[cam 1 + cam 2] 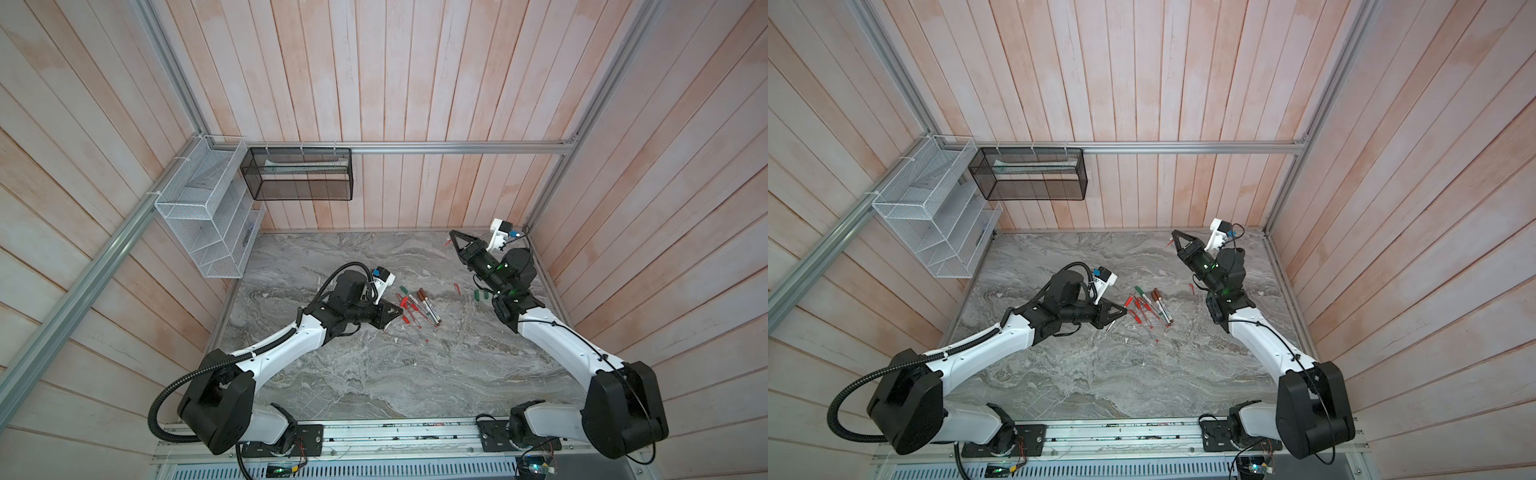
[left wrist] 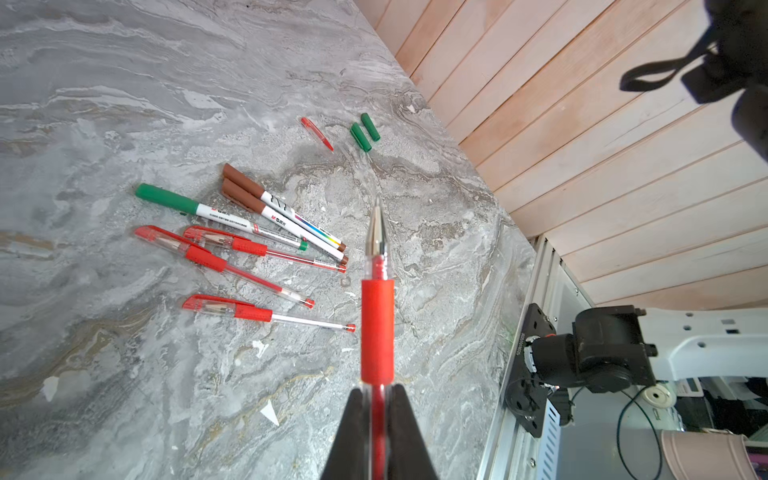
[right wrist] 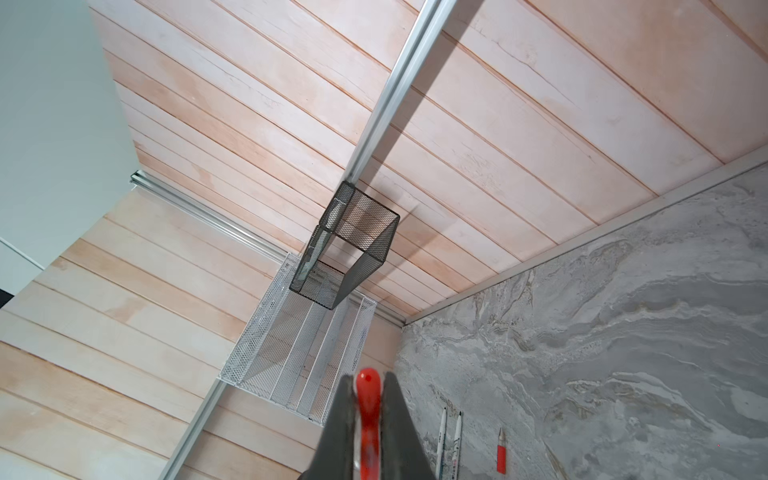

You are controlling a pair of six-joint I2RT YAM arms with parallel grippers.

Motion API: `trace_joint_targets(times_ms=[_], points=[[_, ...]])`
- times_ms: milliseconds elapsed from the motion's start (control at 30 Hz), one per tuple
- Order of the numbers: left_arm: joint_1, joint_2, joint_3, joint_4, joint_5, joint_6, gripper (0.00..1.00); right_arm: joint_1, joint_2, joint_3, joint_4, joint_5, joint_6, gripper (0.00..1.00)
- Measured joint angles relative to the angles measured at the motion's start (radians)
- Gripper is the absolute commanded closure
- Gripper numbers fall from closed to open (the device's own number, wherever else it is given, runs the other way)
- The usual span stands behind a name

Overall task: Open the pen caps
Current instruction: 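Lower the uncapped red pen beside the other red pen and open the left gripper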

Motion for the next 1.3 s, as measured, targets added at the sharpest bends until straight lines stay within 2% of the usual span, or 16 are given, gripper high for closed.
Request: trace_joint_targets(times_ms=[100,300,700,1033,1300], points=[[0.017,0.007,0.01,-0.013,-0.032,-0.011,1.0,-0.003,-0.042,-0.042,0.0,0.008,-0.002,1.0],[0.072,0.071,0.056,-0.035,-0.184,-0.048,1.0,-0.024,-0.138,-0.096,-0.082,0.011,-0.043,1.0],[0.076,0.306,0.231,-0.151,-0.505,-0.111,1.0,-0.047,-0.463,-0.234,-0.279,0.022,-0.109,1.0],[0.082,0.481,0.321,-0.222,-0.581,-0.122,1.0,-0.05,-0.558,-0.273,-0.443,0.026,-0.175,1.0],[0.094,0.566,0.39,-0.259,-0.615,-0.111,1.0,-0.051,-0.581,-0.306,-0.46,0.025,-0.19,1.0]])
